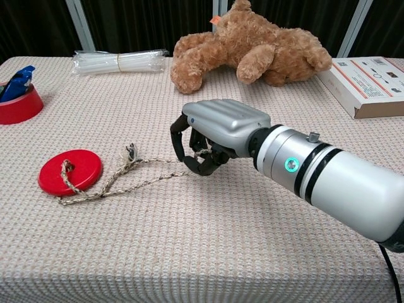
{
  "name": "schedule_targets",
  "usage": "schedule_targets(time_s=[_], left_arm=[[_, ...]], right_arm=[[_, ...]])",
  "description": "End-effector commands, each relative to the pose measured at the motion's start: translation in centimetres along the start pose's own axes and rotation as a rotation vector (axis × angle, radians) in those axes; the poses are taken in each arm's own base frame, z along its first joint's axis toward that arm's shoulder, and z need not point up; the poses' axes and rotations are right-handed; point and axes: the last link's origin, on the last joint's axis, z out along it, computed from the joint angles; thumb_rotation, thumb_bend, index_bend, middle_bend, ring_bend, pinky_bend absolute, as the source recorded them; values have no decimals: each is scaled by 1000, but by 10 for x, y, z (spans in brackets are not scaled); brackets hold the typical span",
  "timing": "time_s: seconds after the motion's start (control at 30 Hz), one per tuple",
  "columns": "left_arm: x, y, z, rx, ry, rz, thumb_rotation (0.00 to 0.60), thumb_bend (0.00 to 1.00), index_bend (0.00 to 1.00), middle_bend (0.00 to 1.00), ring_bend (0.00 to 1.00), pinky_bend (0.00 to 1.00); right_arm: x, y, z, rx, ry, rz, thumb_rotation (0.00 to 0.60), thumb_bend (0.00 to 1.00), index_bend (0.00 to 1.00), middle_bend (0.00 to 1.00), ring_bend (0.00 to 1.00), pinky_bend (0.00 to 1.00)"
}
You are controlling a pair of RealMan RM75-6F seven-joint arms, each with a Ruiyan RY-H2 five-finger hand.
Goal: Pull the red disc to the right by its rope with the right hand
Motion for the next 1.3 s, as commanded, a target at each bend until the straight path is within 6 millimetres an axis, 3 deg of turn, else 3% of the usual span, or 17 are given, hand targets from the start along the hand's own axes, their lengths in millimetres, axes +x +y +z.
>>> schedule_targets(time_s=[0.03, 0.43, 0.6, 0.77, 1.07, 1.3], left_arm=[[0, 1, 0, -1, -2, 1, 600, 14, 132, 123, 24, 118], [-1, 3, 1, -6, -6, 6, 600, 14, 132, 123, 24, 119], [-1, 4, 1, -9, -5, 9, 600, 14, 132, 123, 24, 119], [-2, 6, 2, -11, -11, 15, 600, 14, 132, 123, 24, 119], [-1, 10, 4, -20, -12, 24, 600, 14, 132, 123, 24, 119], [-2, 14, 5, -28, -16, 28, 600, 14, 132, 123, 24, 119]], right_arm=[[1, 2, -1, -5, 10, 12, 600, 540, 972, 939, 601, 233], [10, 18, -7, -51, 9, 16, 600, 597, 998, 972, 661, 274], [17, 33, -15, -93, 13, 15, 600, 615, 998, 972, 691, 359], [27, 54, -28, -142, 28, 11, 600, 620, 999, 972, 692, 368], [48, 104, -74, -257, 37, -6, 600, 622, 999, 972, 692, 368], [71, 143, -132, -370, 89, -1, 600, 624, 999, 972, 692, 368]])
